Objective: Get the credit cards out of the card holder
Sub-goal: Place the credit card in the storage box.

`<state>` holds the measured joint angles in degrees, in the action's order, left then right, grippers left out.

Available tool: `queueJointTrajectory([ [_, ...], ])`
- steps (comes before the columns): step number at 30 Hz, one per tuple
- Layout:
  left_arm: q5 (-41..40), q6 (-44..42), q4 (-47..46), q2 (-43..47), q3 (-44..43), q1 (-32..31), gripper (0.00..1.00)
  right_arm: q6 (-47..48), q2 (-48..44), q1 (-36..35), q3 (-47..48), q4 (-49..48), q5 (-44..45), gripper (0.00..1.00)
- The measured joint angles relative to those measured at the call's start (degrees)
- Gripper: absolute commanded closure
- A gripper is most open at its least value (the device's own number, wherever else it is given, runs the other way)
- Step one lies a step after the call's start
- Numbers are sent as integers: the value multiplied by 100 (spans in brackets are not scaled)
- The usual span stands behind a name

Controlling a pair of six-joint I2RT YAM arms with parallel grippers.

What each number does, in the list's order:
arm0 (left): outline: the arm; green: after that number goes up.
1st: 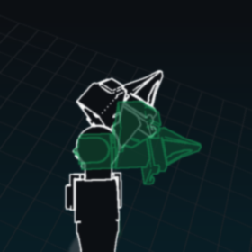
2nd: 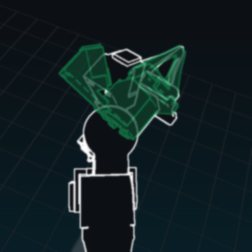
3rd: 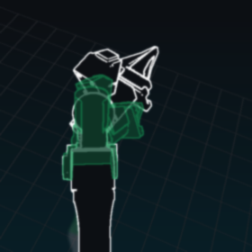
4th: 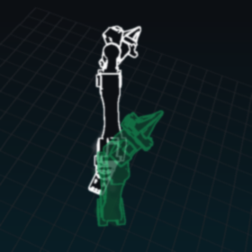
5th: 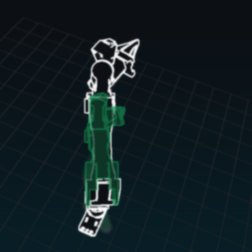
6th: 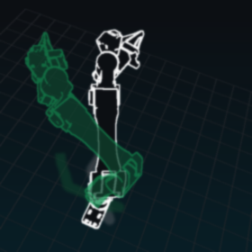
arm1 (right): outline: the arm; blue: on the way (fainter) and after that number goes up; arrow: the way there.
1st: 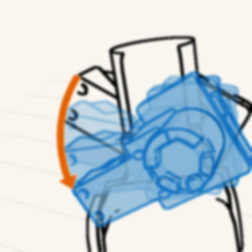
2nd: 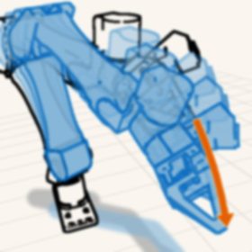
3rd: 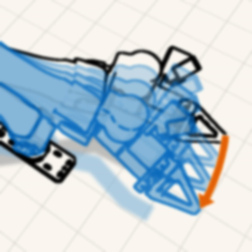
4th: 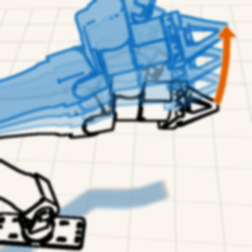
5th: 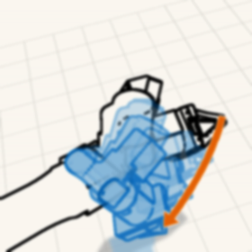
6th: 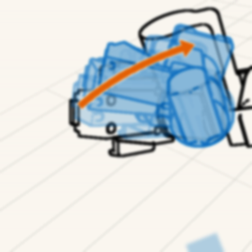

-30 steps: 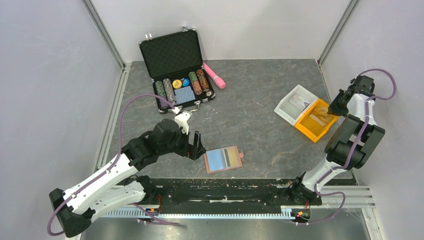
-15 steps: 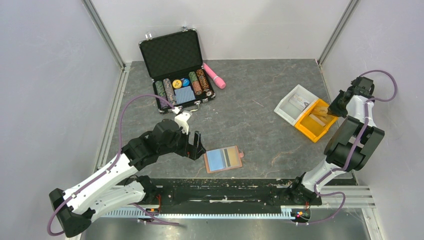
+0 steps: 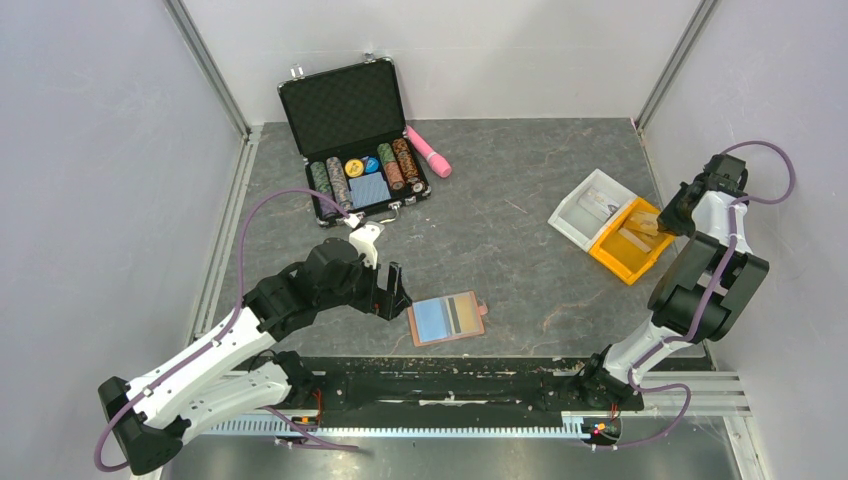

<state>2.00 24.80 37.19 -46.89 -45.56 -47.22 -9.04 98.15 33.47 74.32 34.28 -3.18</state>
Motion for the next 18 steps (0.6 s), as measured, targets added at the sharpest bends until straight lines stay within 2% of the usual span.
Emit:
queueJointTrajectory([
  [14,-2,0,0,0,0,0,0,-160,9,-4,-11,-4,52,87],
  [18,-2,0,0,0,0,0,0,-192,9,-17,15,31,146,89],
])
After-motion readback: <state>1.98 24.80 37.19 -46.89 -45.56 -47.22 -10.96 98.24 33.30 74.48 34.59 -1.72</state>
